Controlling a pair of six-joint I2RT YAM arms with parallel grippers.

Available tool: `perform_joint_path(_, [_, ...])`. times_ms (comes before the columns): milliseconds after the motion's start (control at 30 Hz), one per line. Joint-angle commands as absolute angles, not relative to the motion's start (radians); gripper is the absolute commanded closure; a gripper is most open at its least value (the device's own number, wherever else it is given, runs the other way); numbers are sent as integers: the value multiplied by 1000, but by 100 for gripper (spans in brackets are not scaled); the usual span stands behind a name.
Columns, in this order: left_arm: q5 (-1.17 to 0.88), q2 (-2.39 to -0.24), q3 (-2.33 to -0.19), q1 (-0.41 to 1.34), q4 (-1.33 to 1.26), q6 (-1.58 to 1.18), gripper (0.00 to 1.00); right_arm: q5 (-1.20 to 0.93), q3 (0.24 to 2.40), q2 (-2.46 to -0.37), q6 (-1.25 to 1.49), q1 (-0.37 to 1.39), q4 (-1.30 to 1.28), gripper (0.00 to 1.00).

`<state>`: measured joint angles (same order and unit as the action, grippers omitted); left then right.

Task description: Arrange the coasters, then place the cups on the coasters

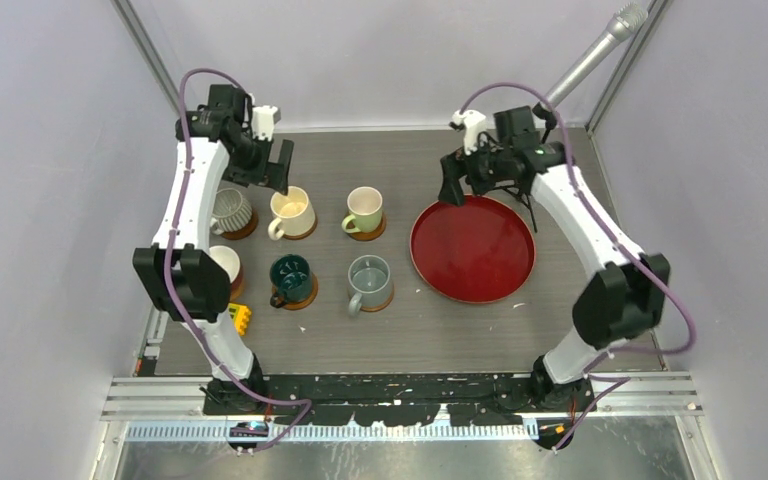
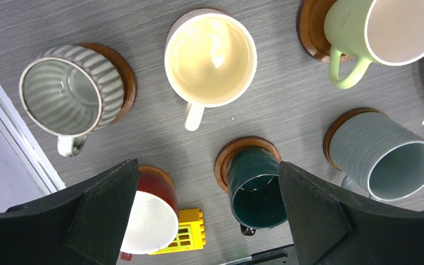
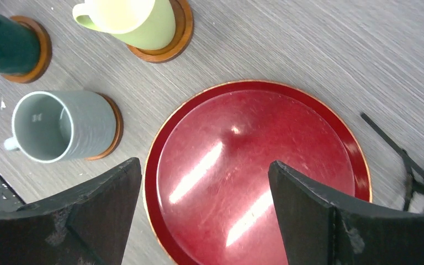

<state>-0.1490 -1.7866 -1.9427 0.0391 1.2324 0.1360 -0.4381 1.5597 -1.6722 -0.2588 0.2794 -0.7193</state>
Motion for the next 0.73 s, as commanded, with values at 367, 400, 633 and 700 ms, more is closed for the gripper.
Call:
perform_joint_path(367, [-247,-1673,-1750,70,1074,212,0,-409,1219,-1193,-189,-61,-900,9])
perform_joint_path(400, [-237,-1656,-1716,78,1051,204,0,-411,1202,-1173,-172,-65,-898,9])
perform_joint_path(633, [-158,-1560,-1560,136,991,224,0,-428,1154,-1128,-159,-102,-897,9])
perform_joint_path(700, [-157,-1540,-1546,142,984,228,0,-436,1163,-1132,-161,-104,-898,9])
